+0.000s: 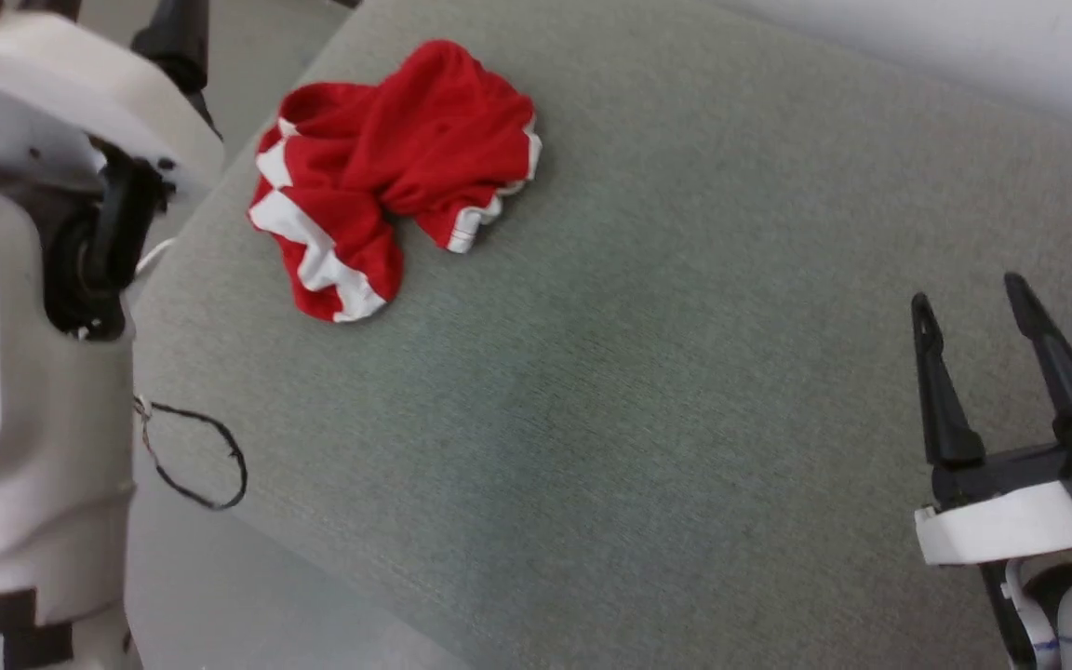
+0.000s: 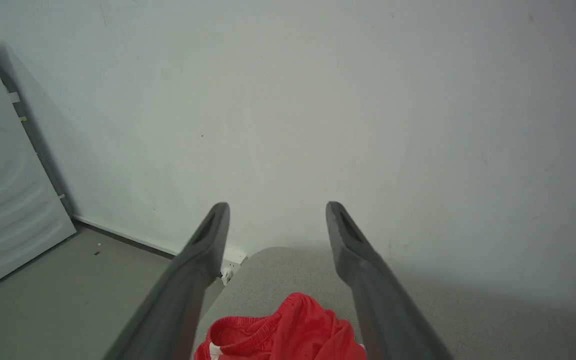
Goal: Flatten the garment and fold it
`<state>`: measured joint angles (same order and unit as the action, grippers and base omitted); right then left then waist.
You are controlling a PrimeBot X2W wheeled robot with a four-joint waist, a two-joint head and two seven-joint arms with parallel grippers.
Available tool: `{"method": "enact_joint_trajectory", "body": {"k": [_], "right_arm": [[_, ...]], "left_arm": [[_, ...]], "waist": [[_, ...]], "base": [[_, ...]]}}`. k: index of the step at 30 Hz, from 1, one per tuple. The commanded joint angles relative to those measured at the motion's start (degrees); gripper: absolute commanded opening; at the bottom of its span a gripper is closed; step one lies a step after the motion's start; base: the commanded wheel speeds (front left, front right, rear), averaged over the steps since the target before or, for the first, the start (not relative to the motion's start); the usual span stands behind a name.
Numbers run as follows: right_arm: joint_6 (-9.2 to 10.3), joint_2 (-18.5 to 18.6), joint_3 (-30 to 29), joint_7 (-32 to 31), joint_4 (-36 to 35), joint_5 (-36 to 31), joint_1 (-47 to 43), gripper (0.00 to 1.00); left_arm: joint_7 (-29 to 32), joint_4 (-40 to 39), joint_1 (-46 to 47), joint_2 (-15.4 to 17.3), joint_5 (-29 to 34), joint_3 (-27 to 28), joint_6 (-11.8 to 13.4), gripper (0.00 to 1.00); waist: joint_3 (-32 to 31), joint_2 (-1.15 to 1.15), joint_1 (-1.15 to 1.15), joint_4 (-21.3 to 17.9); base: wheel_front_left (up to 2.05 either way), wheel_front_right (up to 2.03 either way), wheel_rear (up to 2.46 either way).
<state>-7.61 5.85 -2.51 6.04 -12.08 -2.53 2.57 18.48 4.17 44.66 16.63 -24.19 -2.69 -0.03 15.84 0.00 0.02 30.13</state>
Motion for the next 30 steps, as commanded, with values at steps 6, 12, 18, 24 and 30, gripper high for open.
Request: {"method": "enact_joint_trajectory", "body": {"k": [6, 12, 18, 24, 30], "right_arm": [[0.12, 1.5, 0.5, -1.2, -2.7, 0.6, 2.1, 1.00], [0.12, 3.6, 1.3, -3.0, -5.3, 1.2, 3.9, 1.00], [0.12, 4.6, 1.2, -3.7, -6.5, 1.7, 5.0, 1.00], [0.12, 5.6, 0.5, -4.0, -7.3, 2.3, 5.0, 1.00], [0.12, 5.6, 1.2, -4.3, -7.5, 2.5, 6.1, 1.00]], "left_arm": [[4.7, 8.4, 4.2, 2.2, -1.4, -0.6, -2.1, 1.00], [8.7, 14.2, 4.9, 3.9, -0.8, -1.0, -0.8, 1.00], [9.9, 17.9, 4.2, 4.3, -2.2, -0.8, -1.5, 1.00], [12.6, 21.0, 3.3, 4.2, -2.8, -1.2, -0.6, 1.00], [15.0, 23.4, 2.5, 5.0, -1.7, -3.0, -0.3, 1.00]], "waist": [[9.0, 0.00, -0.02, -6.3], [13.9, 0.00, -0.02, -8.8], [16.8, 0.00, -0.02, -10.9], [18.7, 0.00, -0.02, -11.7], [19.5, 0.00, -0.02, -12.3]], "base": [[0.00, 0.00, 0.00], [0.00, 0.00, 0.00], [0.00, 0.00, 0.00], [0.00, 0.00, 0.00], [0.00, 0.00, 0.00]]}}
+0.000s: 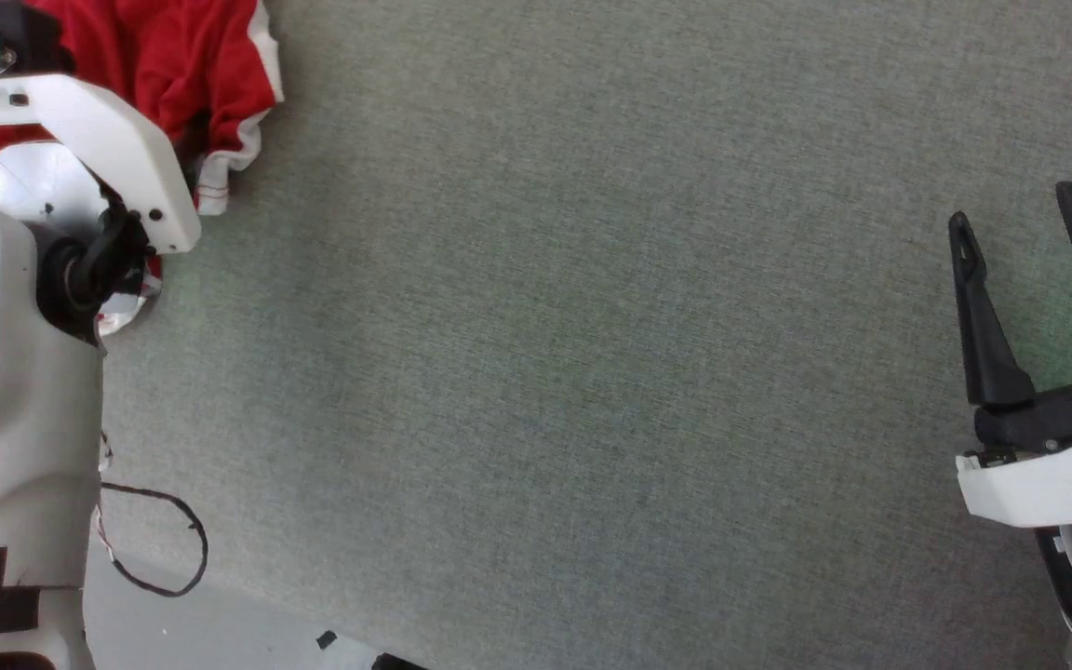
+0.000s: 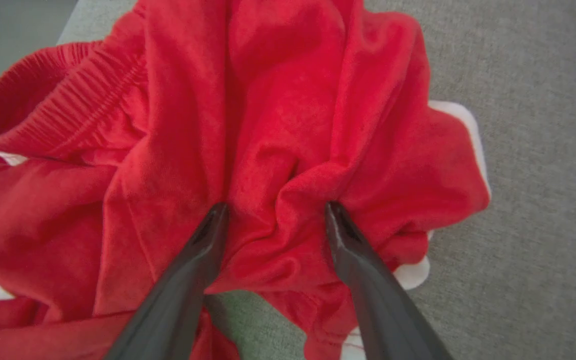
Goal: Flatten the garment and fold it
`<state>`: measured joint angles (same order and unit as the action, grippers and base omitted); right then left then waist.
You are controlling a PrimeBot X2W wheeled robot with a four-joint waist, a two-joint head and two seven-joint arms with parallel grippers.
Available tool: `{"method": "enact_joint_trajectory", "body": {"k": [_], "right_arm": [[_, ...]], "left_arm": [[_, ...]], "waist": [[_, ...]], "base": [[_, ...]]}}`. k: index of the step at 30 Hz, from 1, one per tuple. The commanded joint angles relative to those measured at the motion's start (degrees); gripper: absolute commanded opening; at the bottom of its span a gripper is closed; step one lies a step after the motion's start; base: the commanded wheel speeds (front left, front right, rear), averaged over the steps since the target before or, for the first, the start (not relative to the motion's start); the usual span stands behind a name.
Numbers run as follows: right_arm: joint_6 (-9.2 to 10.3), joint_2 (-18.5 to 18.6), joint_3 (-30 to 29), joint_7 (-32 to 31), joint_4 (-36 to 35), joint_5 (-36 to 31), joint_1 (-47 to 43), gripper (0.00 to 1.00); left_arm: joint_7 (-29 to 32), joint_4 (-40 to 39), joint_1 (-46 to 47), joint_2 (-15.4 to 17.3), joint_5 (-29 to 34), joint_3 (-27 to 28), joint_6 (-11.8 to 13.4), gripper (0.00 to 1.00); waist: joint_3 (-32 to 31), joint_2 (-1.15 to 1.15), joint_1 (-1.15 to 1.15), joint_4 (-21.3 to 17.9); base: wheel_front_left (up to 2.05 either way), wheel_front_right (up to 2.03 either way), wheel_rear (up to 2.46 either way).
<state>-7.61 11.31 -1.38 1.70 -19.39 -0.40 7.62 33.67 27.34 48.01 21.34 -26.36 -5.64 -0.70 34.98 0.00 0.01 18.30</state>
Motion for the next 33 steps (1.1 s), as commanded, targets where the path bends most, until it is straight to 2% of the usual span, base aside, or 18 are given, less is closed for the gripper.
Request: {"method": "enact_joint_trajectory", "body": {"k": [1, 2, 5, 13, 18, 26, 33], "right_arm": [[0.12, 0.1, 0.3, 0.1, -0.2, 0.4, 1.2, 1.00], [0.12, 0.1, 0.4, 0.1, -0.1, 0.5, 1.4, 1.00], [0.12, 0.0, 0.6, 0.4, 0.6, 0.7, 1.7, 1.00], [0.12, -0.9, 0.5, 1.6, 2.9, 1.2, 1.0, 1.00], [0.12, -2.6, 1.0, 3.1, 5.1, 1.3, 0.5, 1.00], [0.12, -5.3, 0.7, 5.3, 8.7, 1.3, -1.1, 1.00], [0.12, -7.5, -0.2, 7.3, 11.6, 1.3, -3.0, 1.00]], "left_arm": [[-0.6, 0.4, -1.0, 0.4, 0.6, -0.1, 0.4, 1.00], [-1.2, 0.5, -1.2, 0.5, 0.7, -0.1, 0.5, 0.85], [-4.2, 0.5, -1.6, 0.6, 1.1, -0.1, 0.1, 0.00], [-9.4, 2.0, -0.7, 1.9, 0.2, 1.8, -0.5, 0.00], [-11.1, 0.6, 0.2, 3.0, -0.5, 3.4, 0.3, 0.00], [-9.8, -3.5, 2.4, 5.6, -1.1, 4.3, 0.1, 0.00], [-6.3, -9.8, 6.1, 7.1, -0.9, 2.4, -1.5, 0.00]], "waist": [[0.5, 0.00, -0.01, -0.6], [0.5, 0.00, -0.01, -0.7], [0.0, 0.00, -0.01, -1.1], [-4.0, 0.00, -0.01, -1.5], [-8.4, 0.00, -0.01, -1.7], [-15.0, 0.00, -0.01, -2.5], [-20.7, 0.00, -0.01, -4.0]], "base": [[0.00, 0.00, 0.00], [0.00, 0.00, 0.00], [0.00, 0.00, 0.00], [0.00, 0.00, 0.00], [0.00, 0.00, 0.00], [0.00, 0.00, 0.00], [0.00, 0.00, 0.00]]}}
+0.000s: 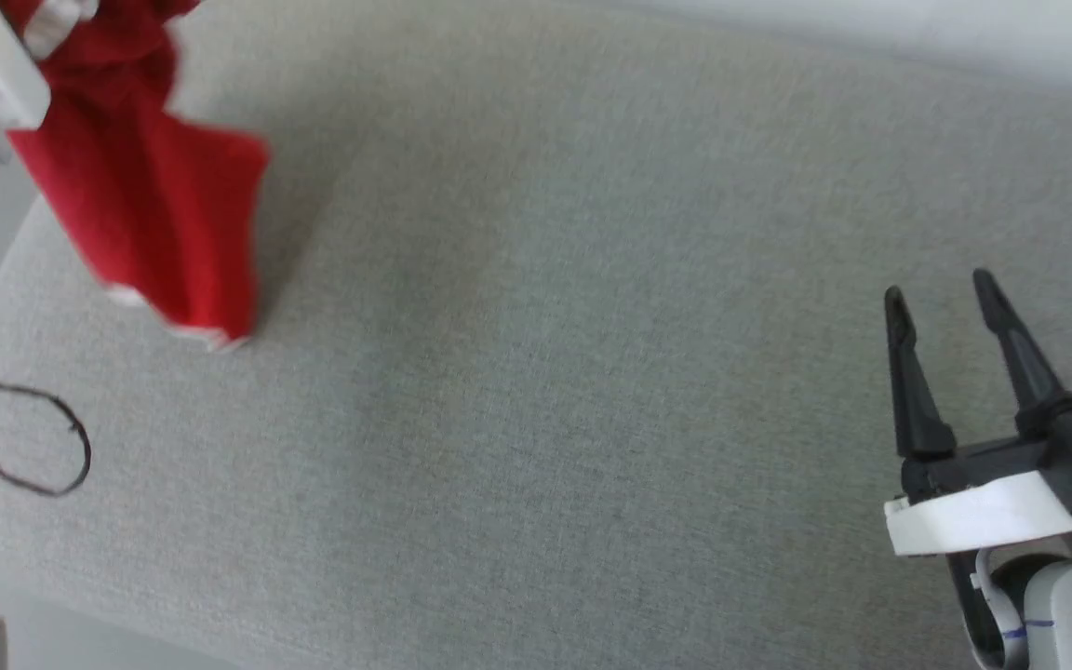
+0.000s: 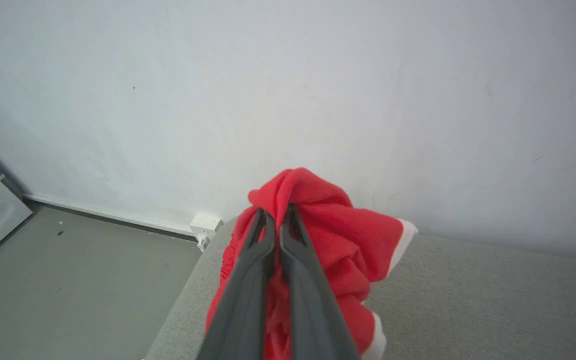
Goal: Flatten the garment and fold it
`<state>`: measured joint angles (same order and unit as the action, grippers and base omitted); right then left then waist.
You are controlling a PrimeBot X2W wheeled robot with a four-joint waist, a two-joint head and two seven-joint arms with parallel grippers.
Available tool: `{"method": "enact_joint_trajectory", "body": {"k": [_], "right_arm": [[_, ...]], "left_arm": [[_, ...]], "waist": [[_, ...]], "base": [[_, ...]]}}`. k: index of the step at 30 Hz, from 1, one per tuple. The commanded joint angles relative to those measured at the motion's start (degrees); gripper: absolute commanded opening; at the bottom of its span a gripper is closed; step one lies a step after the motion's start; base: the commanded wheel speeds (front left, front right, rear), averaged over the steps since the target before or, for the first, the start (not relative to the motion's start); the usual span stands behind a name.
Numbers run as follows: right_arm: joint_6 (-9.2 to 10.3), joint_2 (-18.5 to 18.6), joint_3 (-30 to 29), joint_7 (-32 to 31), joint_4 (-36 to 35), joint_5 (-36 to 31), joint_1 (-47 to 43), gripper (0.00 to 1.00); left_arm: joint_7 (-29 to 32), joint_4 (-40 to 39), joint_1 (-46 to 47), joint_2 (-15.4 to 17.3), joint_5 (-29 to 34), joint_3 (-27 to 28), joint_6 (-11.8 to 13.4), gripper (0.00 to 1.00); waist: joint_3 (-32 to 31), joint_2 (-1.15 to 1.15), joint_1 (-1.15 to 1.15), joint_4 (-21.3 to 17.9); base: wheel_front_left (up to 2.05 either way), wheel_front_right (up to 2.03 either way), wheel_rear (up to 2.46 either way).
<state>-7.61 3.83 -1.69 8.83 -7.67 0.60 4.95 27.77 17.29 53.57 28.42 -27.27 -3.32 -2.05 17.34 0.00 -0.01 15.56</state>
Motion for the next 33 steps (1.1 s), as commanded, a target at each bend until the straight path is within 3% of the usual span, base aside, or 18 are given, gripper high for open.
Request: {"method": "enact_joint_trajectory", "body": {"k": [1, 9, 21, 28, 33], "right_arm": [[0.12, -0.2, 0.0, 0.5, 0.3, 0.4, -0.5, 1.00], [0.12, -0.9, -1.4, 2.2, 3.0, 1.8, -2.8, 1.00], [0.12, -0.9, -3.3, 3.3, 3.6, 4.4, -3.4, 1.00], [0.12, -0.9, -5.6, 3.5, 3.4, 5.1, -3.0, 1.00], [0.12, -0.9, -6.5, 3.9, 3.8, 6.0, -2.2, 1.00]], "left_arm": [[0.1, -0.6, 1.2, -0.1, -0.1, -0.3, -0.3, 0.00], [4.1, -5.0, 6.5, -3.9, -1.5, -4.3, -1.3, 0.00], [8.0, -8.8, 9.2, -14.5, -5.9, -11.1, -1.4, 0.00], [4.7, -9.8, 5.6, -21.4, -7.2, -14.5, -0.5, 0.00], [-0.3, -9.6, 0.9, -22.9, -4.2, -20.6, -2.2, 0.00]], "waist": [[-4.0, 0.00, 0.01, -1.7], [-10.3, 0.00, 0.01, -5.7], [-13.1, 0.00, 0.01, -15.2], [-12.1, 0.00, 0.01, -19.9], [-10.7, 0.00, 0.01, -22.5]], "base": [[0.00, 0.00, 0.00], [0.00, 0.00, 0.00], [0.00, 0.00, 0.00], [0.00, 0.00, 0.00], [0.00, 0.00, 0.00]]}}
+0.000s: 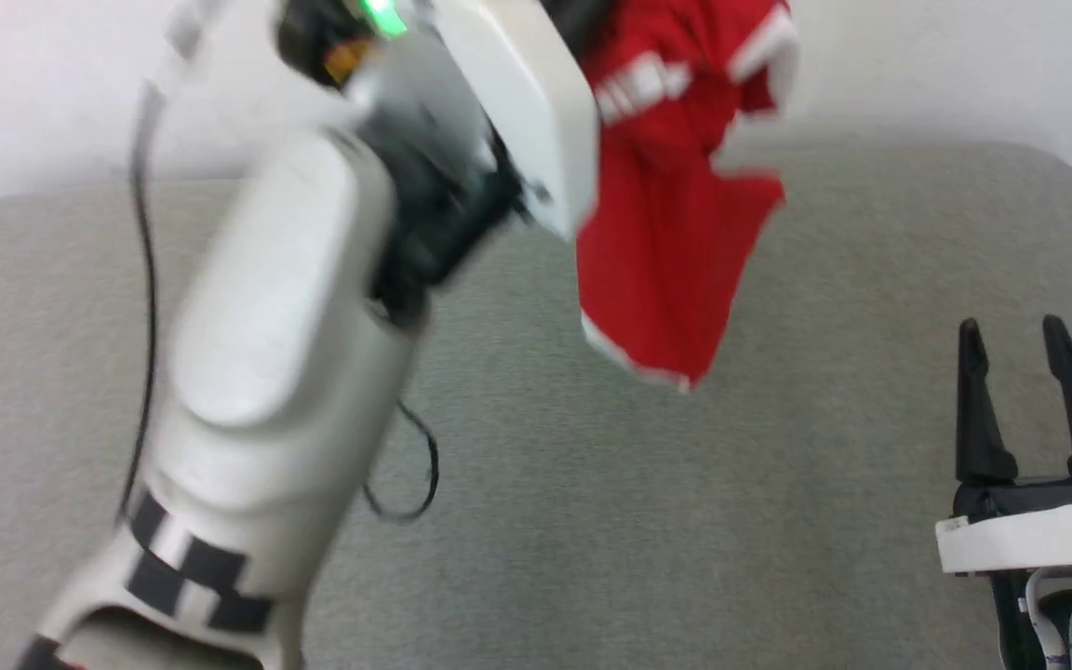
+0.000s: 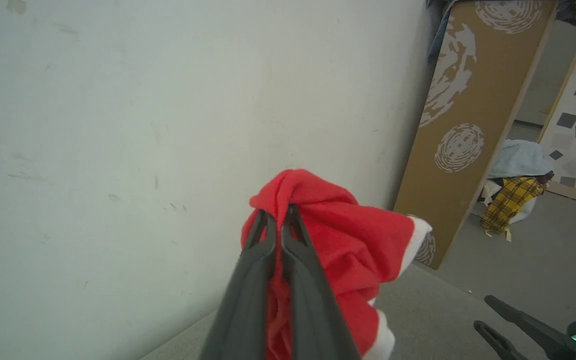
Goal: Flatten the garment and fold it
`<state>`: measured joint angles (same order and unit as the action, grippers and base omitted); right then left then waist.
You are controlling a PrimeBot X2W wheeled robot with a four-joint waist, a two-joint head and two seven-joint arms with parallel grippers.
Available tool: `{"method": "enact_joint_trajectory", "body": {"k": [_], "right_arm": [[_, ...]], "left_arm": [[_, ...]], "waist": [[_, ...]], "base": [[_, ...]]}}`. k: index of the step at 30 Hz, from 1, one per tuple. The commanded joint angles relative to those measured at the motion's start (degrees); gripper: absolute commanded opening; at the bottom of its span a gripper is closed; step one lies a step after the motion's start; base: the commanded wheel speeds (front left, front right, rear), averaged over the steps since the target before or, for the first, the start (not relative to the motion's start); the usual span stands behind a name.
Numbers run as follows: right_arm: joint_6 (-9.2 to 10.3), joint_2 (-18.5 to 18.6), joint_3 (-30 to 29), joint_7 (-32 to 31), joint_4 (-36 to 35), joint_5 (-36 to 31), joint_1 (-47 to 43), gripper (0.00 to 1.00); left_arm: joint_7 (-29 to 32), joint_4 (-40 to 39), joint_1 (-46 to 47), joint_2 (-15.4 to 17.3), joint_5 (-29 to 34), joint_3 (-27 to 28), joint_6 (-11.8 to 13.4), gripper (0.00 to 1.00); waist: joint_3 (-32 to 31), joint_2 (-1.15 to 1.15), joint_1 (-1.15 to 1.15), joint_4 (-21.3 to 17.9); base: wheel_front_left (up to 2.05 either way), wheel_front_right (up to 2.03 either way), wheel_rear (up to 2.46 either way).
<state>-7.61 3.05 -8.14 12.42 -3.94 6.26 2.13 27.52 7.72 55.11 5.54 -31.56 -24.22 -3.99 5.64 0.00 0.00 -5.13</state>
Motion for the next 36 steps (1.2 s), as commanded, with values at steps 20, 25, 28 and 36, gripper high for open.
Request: {"method": "enact_joint_trajectory", "body": {"k": [20, 25, 28, 36], "right_arm": [[0.12, -0.2, 0.3, 1.4, 1.5, 1.1, 2.0, 1.00], [0.12, -0.2, 0.6, 1.1, 1.7, 0.9, 1.7, 1.00], [0.12, -0.2, 0.6, 1.0, 1.7, 0.9, 1.2, 1.00], [0.12, -0.2, 0.4, 0.4, 1.5, 0.7, -1.2, 1.00]], "left_arm": [[-19.8, 22.1, -22.9, -2.6, -0.6, -16.9, 2.2, 1.00], [-26.2, 20.0, -20.8, -2.6, -4.0, -16.4, 4.4, 1.00], [-30.3, 17.6, -21.1, -2.2, -4.3, -14.4, 5.5, 1.00], [-40.2, 4.7, -32.5, 8.1, -2.1, -6.2, 13.7, 1.00]], "waist": [[4.6, 0.00, 0.00, -3.1], [3.5, 0.00, 0.00, -1.6], [2.6, 0.00, 0.00, -0.8], [0.6, 0.00, 0.00, 0.4]], "base": [[0.00, 0.00, 0.00], [0.00, 0.00, 0.00], [0.00, 0.00, 0.00], [0.00, 0.00, 0.00]]}}
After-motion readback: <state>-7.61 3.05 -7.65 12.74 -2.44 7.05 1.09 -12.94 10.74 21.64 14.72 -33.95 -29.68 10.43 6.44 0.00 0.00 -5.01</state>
